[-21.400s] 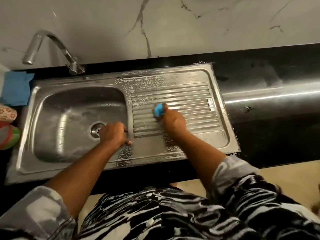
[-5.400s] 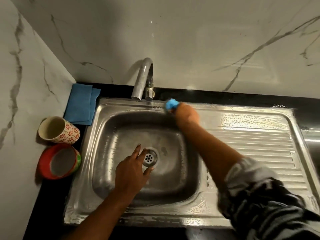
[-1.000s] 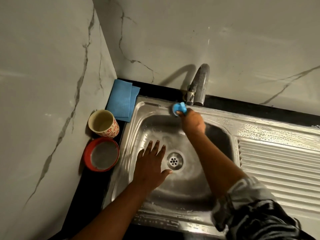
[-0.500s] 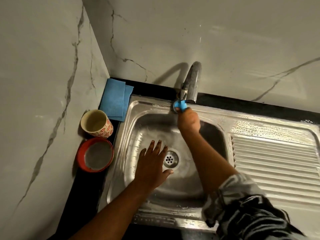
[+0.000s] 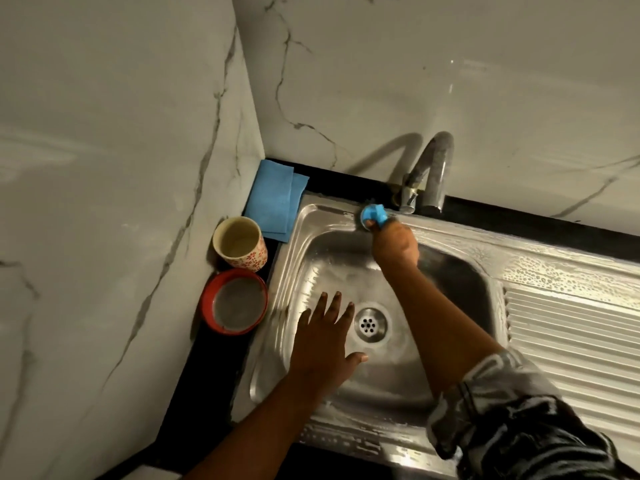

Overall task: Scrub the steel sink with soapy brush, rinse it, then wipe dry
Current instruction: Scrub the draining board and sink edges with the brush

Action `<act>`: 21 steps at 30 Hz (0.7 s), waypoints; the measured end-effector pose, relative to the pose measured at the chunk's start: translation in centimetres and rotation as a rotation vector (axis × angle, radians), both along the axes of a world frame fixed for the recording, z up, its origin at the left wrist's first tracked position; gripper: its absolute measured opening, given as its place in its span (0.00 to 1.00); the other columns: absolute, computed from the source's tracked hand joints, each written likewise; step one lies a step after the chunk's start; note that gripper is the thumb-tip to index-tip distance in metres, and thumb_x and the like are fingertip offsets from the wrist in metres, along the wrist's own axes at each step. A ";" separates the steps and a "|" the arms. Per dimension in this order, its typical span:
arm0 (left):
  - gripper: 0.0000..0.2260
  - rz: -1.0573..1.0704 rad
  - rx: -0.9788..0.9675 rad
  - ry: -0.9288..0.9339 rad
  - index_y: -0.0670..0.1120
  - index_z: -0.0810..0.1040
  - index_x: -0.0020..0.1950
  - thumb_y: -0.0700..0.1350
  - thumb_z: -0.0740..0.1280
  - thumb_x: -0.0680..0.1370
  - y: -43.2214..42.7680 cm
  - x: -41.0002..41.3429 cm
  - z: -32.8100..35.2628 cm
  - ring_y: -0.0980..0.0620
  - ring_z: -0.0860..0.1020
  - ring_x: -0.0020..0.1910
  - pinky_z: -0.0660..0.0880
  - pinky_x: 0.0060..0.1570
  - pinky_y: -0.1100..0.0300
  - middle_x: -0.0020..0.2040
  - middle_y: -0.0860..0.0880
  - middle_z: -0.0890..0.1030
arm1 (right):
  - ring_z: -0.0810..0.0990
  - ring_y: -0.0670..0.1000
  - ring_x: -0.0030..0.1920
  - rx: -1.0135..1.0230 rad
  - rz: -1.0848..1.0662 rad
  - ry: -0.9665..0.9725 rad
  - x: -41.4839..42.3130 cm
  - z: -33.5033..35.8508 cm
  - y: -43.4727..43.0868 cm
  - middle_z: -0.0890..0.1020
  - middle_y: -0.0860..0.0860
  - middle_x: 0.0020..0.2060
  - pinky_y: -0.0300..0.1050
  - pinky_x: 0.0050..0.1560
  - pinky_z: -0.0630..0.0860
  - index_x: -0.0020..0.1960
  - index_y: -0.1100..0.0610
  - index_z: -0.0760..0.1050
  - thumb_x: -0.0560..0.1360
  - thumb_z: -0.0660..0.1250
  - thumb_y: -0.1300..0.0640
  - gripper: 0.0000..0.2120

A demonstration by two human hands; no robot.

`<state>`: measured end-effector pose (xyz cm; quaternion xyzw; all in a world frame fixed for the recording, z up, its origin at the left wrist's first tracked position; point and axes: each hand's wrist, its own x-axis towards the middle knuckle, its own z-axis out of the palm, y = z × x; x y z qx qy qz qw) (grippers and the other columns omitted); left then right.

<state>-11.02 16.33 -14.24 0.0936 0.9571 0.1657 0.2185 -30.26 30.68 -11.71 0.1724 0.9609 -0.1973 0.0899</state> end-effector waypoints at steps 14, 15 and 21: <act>0.43 0.003 0.049 -0.001 0.57 0.47 0.87 0.67 0.66 0.80 -0.8 0.3 1.0 0.47 0.37 0.85 0.45 0.83 0.42 0.87 0.51 0.39 | 0.82 0.54 0.49 0.025 0.259 -0.042 -0.5 -1.1 -6.8 0.83 0.53 0.50 0.53 0.52 0.82 0.62 0.55 0.77 0.82 0.66 0.44 0.17; 0.43 -0.002 0.049 -0.006 0.57 0.47 0.87 0.67 0.66 0.80 -0.8 0.3 1.0 0.47 0.37 0.85 0.45 0.83 0.42 0.87 0.51 0.39 | 0.82 0.54 0.48 0.046 0.265 -0.021 -0.9 -1.0 -6.9 0.83 0.53 0.50 0.53 0.52 0.82 0.62 0.55 0.77 0.82 0.65 0.46 0.15; 0.43 -0.003 0.082 0.041 0.56 0.50 0.87 0.67 0.69 0.79 -1.2 0.8 0.2 0.45 0.40 0.86 0.49 0.83 0.40 0.87 0.49 0.43 | 0.83 0.55 0.50 0.042 0.313 0.007 -4.4 0.9 -10.6 0.84 0.55 0.51 0.52 0.53 0.82 0.60 0.56 0.77 0.83 0.64 0.50 0.11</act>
